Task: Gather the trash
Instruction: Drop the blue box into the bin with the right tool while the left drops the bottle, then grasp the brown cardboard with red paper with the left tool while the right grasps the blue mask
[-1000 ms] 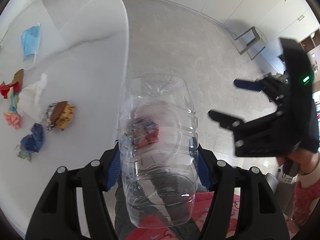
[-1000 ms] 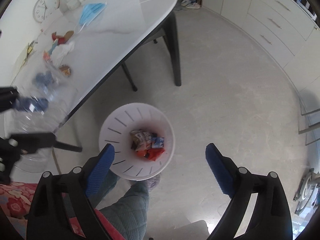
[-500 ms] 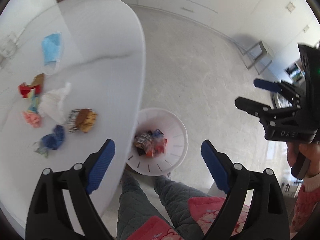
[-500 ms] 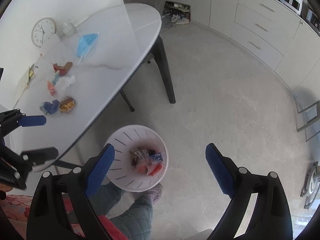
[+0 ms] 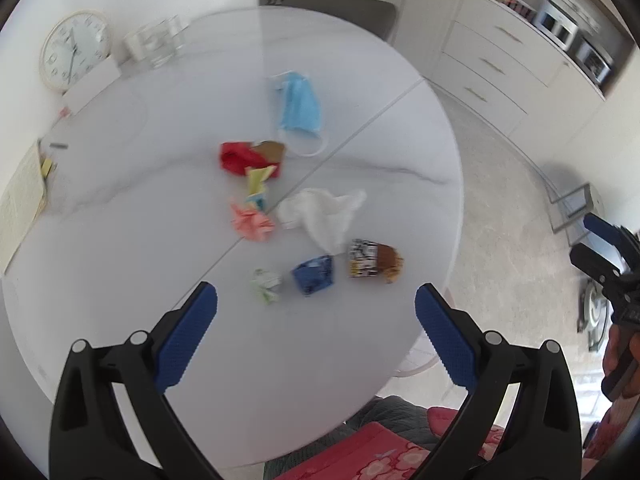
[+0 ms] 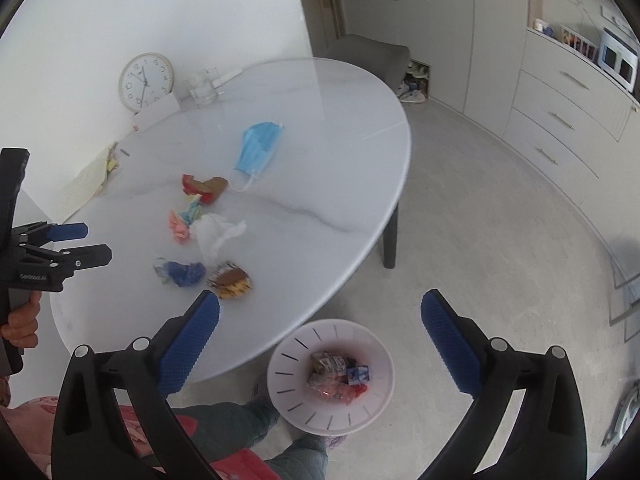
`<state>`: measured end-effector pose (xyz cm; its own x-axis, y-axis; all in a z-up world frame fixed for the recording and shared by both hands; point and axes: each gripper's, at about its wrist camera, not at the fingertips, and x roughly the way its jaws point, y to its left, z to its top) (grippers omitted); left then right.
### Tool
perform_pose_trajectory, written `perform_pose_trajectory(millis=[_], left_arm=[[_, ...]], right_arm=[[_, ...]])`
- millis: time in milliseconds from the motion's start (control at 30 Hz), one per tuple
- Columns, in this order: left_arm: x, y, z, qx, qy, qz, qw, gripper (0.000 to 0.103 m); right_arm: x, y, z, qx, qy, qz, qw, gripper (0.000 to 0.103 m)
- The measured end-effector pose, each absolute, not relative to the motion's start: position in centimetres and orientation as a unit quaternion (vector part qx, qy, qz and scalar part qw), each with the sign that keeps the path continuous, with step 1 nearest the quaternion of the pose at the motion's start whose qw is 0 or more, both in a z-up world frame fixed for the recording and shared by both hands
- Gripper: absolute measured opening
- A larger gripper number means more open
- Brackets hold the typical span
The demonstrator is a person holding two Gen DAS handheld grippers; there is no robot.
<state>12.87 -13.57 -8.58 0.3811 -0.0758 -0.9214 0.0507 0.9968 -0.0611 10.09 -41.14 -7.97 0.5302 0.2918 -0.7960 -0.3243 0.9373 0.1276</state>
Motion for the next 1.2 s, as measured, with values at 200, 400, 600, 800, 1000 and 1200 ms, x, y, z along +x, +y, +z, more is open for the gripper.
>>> perform_pose_trajectory(millis=[200,400,600,800,1000,1200], left_arm=[[14.6,-9.2,-9.7,-0.029,0.563,-0.020,0.826,0.095],[19.0,-6.6,-11.6,-0.049,0.571,-0.024,0.819,0.095],[24.8,-6.1,-13.9,-0.051,0.578,-0.033,0.814,0.095],[30.1,-4.7,-17.8,-0.125,0.616,-0.003,0.777,0.094],[33.2,-3.6,-20.9,-0.189,0.652,0.032,0.734,0.082],[35.2,-3.7,-22.9,-0.227,0.678,0.045,0.698,0.064]], right_arm=[[12.0,-36.5,-9.0,-0.029,0.463,0.197,0.864,0.100],[14.7,-32.4,-10.4,-0.026,0.481,0.199,0.854,0.100],[18.2,-29.9,-10.9,-0.028,0.486,0.188,0.853,0.100],[21.8,-28.7,-11.6,-0.025,0.494,0.182,0.850,0.100],[25.3,-28.0,-12.7,-0.026,0.501,0.182,0.846,0.100],[27.9,-27.9,-13.1,-0.016,0.502,0.186,0.844,0.100]])
